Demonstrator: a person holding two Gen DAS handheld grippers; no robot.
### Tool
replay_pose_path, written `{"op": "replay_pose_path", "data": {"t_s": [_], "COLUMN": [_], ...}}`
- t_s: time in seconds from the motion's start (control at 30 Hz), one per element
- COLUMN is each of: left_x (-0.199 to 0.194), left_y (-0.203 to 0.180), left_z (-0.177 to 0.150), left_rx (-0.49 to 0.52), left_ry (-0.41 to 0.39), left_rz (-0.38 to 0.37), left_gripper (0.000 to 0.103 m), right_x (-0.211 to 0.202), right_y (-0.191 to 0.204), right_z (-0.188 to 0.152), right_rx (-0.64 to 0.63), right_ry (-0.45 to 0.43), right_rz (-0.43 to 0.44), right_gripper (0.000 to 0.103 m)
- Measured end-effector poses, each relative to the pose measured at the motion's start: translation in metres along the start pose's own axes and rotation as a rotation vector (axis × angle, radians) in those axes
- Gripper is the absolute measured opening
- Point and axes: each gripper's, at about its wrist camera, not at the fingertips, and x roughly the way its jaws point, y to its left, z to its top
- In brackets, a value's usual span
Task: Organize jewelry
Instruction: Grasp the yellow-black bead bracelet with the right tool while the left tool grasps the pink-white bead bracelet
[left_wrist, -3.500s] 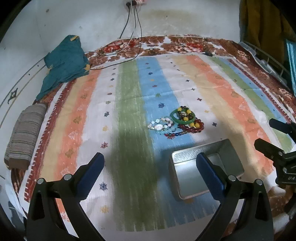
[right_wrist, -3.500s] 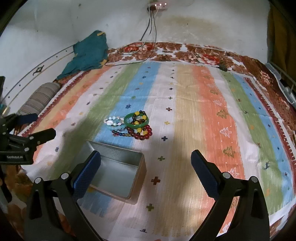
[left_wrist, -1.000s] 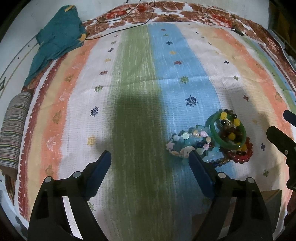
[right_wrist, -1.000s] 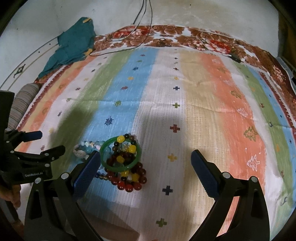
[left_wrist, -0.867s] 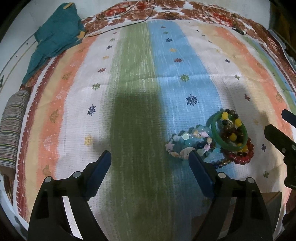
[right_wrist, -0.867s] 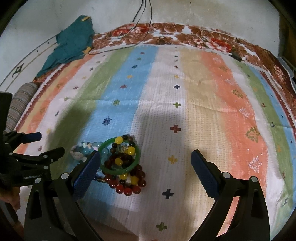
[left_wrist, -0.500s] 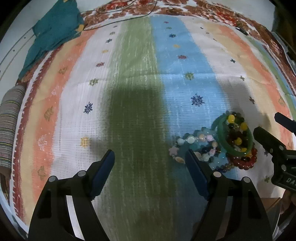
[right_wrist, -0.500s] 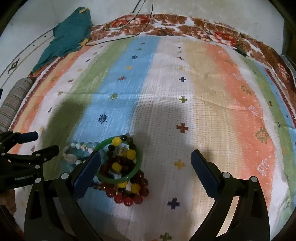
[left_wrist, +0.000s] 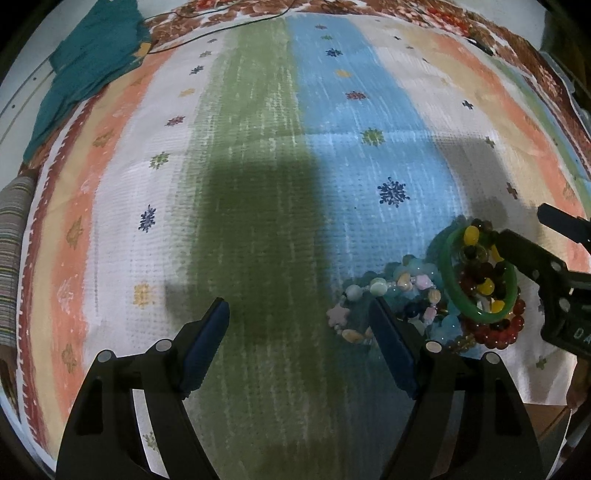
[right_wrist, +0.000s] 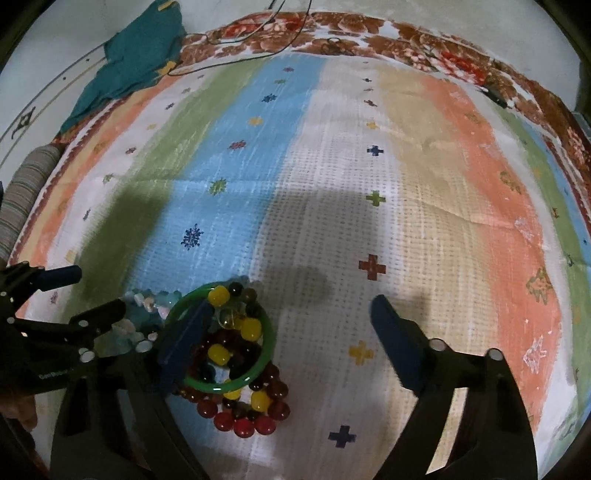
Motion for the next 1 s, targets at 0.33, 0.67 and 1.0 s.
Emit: {"op": "replay_pose_path", "data": {"t_s": [0.33, 0.67, 1.0], "left_x": [0.011, 0.011, 0.003], "left_y": [-0.003, -0.010, -0.008], "left_z": [0.000, 0.001, 0.004], "left_rx": [0.030, 0.059, 0.039], "left_ry": [0.022, 0.021, 0.005], "left_rz": [0.020, -0.015, -0.036], "left_gripper": [0.062, 0.012, 0.011], "right_x": [0.017, 0.020, 0.015], "right_y": [0.004, 0.014, 0.015], "right_z": [0.002, 0.004, 0.004], "right_rx": [-0.037, -0.087, -0.102], "right_ry": [0.061, 0.063, 0.038], "right_rz": [0.034, 0.063, 0.047], "right_gripper": [0.056, 0.019, 0.011]}}
